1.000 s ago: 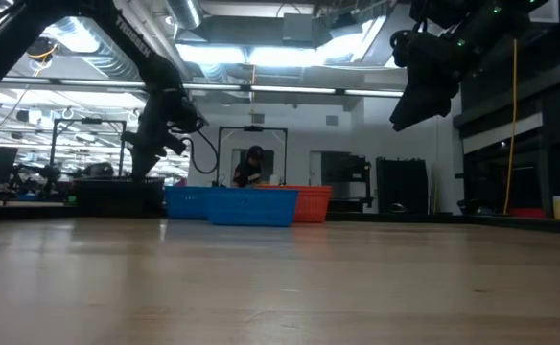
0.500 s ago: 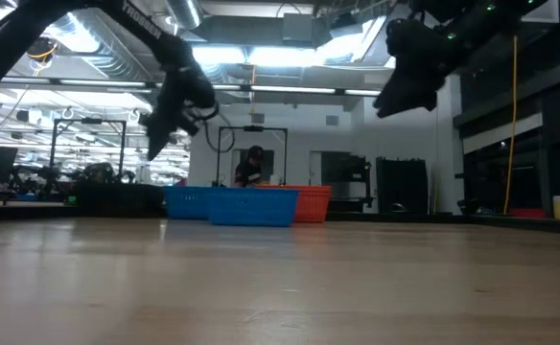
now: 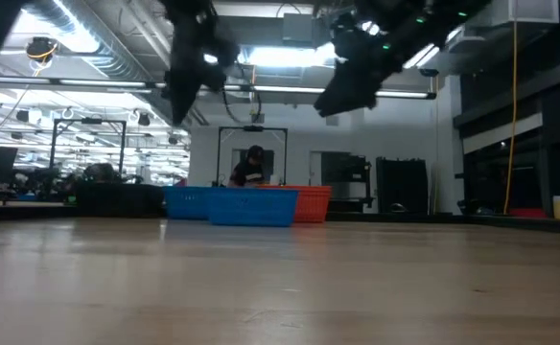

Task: Stack baskets by color
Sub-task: Stack the bottom blue bin on the top blue bin

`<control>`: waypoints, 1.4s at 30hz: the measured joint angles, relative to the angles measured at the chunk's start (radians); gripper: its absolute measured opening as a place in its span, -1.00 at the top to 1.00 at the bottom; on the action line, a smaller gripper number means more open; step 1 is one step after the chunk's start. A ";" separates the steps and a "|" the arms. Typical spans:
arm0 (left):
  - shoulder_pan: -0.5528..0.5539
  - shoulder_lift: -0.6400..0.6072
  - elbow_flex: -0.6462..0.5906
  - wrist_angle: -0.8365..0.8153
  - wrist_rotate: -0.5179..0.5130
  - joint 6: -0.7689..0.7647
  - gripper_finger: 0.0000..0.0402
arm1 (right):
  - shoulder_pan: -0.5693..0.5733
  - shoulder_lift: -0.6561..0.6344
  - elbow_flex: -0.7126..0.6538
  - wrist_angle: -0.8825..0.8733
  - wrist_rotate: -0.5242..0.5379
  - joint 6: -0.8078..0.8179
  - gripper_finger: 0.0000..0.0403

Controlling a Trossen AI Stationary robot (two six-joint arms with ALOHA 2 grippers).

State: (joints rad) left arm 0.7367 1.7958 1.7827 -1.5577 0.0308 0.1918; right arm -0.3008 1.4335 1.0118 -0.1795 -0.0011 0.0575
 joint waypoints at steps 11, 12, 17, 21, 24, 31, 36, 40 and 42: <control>-0.225 -0.613 -0.622 0.410 0.069 -0.248 0.64 | -0.018 0.149 0.355 -0.474 -0.001 -0.147 0.19; -0.250 -0.672 -0.688 0.457 0.070 -0.296 0.64 | -0.020 0.149 0.366 -0.490 -0.001 -0.144 0.19; -0.381 -0.949 -0.988 0.699 0.063 -0.531 0.64 | -0.024 0.152 0.371 -0.476 -0.001 -0.113 0.19; -0.477 -1.130 -1.164 0.883 0.053 -0.677 0.64 | -0.021 0.184 0.375 -0.462 -0.003 -0.090 0.19; -0.546 -1.231 -1.268 1.019 0.000 -0.701 0.64 | -0.017 0.220 0.374 -0.457 -0.020 -0.091 0.19; -0.663 -1.379 -1.449 1.280 -0.088 -0.663 0.64 | -0.017 0.321 0.408 -0.428 -0.028 -0.097 0.19; -0.725 -1.428 -1.561 1.481 -0.130 -0.539 0.64 | -0.019 0.417 0.479 -0.425 -0.079 -0.199 0.19; -0.770 -1.458 -1.637 1.629 -0.120 -0.433 0.64 | -0.024 0.504 0.536 -0.419 -0.158 -0.273 0.19; -0.792 -1.472 -1.664 1.654 -0.120 -0.410 0.64 | -0.024 0.546 0.554 -0.428 -0.153 -0.282 0.19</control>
State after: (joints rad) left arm -0.0557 0.3239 0.1191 0.0966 -0.0891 -0.2185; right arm -0.3244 1.9794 1.5654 -0.6071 -0.1539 -0.2246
